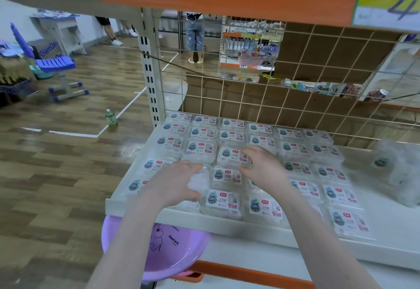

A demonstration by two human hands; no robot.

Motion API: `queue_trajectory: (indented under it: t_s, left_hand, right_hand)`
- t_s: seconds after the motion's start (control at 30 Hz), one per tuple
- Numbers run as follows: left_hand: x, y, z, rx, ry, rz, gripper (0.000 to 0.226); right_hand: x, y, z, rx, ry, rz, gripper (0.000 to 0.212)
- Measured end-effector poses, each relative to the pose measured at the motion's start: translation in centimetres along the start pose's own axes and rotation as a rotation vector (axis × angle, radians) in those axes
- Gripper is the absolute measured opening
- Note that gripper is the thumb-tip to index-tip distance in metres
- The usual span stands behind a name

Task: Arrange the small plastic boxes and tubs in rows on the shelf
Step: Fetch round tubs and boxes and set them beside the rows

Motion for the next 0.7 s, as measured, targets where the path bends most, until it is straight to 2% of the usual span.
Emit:
queue_trajectory:
  t_s: [0.43, 0.7]
  left_hand:
    - [0.2, 0.2, 1.7, -0.065, -0.018, 0.011, 0.078]
    - [-0.5, -0.7, 4.9, -0.088, -0.059, 0.005, 0.078]
  right_hand:
    - [-0.8, -0.6, 0.0, 0.009, -0.079, 0.084, 0.043]
    - [1.5, 3.6, 4.7, 0.015, -0.077, 0.204, 0.033]
Point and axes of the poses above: each hand's wrist, its own y-axis away from the middle knuckle, its own x-axis out of the back of the hand, z = x × y, the point moved 6 cm from there along -y, towards the middle knuckle, and after that the axes turned 9 degrees about z, right-handed, at the moved point
